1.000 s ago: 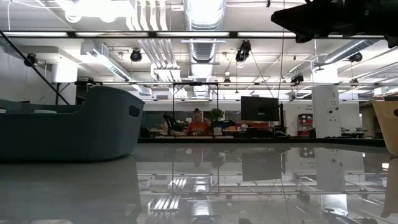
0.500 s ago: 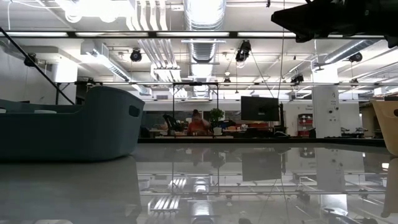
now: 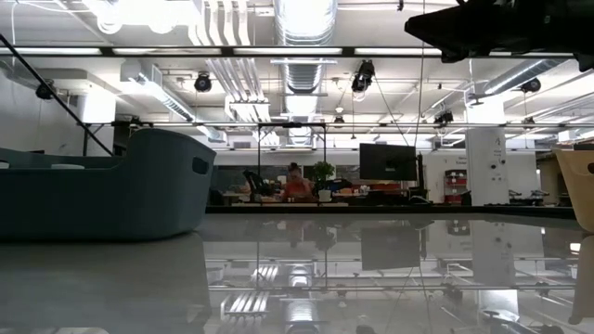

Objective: Pick and place medicine bottles into bin by pill shape (circle, oval)
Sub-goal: Put the blue bottled capsules into the yellow bin

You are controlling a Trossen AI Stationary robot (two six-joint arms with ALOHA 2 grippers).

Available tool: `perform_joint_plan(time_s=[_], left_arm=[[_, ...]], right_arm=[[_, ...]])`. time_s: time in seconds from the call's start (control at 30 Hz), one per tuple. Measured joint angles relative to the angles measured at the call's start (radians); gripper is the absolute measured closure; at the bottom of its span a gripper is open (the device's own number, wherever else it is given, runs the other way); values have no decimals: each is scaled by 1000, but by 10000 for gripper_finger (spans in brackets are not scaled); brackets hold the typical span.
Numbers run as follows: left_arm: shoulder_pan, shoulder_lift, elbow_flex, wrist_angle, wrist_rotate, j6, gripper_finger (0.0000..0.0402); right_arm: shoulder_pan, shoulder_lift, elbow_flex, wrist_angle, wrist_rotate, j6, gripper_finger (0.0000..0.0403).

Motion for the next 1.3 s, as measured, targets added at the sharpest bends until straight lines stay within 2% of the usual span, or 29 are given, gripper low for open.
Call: perform_joint_plan(time_s=[0.1, 0.33, 0.47, 0.67, 0.87, 1.17, 1.3], left_arm=[[0, 0, -31, 71, -13, 1, 213], [0, 6, -45, 97, -67, 1, 238], [0, 6, -55, 106, -116, 2, 241], [1, 6, -98, 208, -128, 7, 242], [1, 6, -101, 225, -137, 64, 244], [1, 6, -101, 226, -137, 68, 306], [1, 6, -101, 226, -137, 68, 321]], right_arm=[[0, 0, 0, 0, 0, 0, 335], [0, 0, 0, 0, 0, -1, 335], [0, 0, 0, 0, 0, -1, 335], [0, 0, 0, 0, 0, -2, 335], [0, 0, 0, 0, 1, -3, 335], [0, 0, 0, 0, 1, -3, 335], [0, 0, 0, 0, 1, -3, 335]])
